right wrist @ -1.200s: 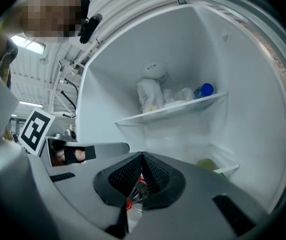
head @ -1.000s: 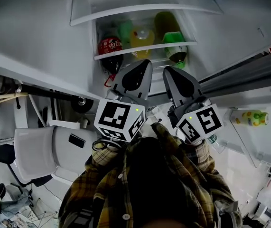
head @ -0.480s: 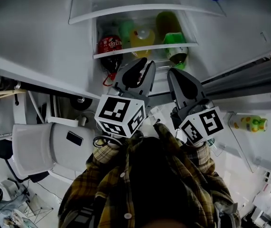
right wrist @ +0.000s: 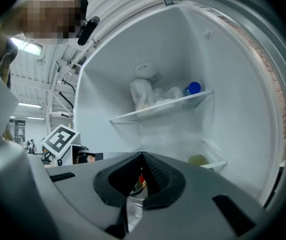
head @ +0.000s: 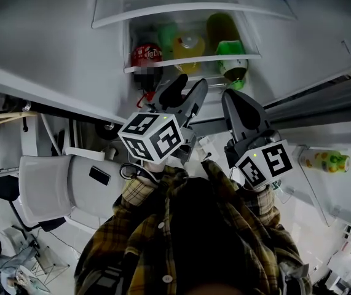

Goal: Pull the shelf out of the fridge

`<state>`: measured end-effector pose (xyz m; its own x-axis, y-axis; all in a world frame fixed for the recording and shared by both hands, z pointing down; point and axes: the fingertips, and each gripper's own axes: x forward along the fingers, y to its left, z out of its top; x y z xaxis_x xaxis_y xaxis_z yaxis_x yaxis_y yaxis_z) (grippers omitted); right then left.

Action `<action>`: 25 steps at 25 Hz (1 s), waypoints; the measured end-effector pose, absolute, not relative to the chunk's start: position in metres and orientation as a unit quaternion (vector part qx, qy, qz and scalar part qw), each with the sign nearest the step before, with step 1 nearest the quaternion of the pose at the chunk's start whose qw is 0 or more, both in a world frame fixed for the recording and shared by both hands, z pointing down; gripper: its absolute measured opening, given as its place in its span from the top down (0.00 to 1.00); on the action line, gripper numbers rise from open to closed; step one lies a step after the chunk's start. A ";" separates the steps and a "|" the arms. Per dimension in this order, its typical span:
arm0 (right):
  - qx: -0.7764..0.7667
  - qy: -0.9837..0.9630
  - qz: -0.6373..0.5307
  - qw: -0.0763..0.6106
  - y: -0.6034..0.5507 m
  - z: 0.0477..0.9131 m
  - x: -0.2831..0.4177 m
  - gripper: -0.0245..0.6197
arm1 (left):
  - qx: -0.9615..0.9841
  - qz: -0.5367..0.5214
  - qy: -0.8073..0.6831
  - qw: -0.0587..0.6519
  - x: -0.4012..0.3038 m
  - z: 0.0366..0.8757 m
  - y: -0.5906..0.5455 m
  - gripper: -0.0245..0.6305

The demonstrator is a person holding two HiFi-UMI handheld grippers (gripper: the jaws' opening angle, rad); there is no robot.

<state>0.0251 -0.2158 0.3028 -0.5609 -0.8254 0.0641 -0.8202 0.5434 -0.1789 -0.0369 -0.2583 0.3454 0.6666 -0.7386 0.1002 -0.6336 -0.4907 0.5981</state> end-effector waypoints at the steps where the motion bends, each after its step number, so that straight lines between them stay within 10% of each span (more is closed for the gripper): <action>1: -0.469 0.878 -0.096 0.015 -0.215 0.303 0.026 0.94 | 0.854 -0.090 -0.397 0.323 -0.038 0.349 -0.260 0.64; 25: -0.475 0.871 -0.117 0.032 -0.211 0.318 0.046 0.94 | 0.762 -0.163 -0.394 0.488 -0.028 0.405 -0.333 0.64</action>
<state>0.0456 -0.2112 0.3178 -0.5462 -0.8358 0.0558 -0.8208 0.5208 -0.2346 -0.0276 -0.3331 0.4047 0.6365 -0.7593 0.1354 -0.4402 -0.2135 0.8721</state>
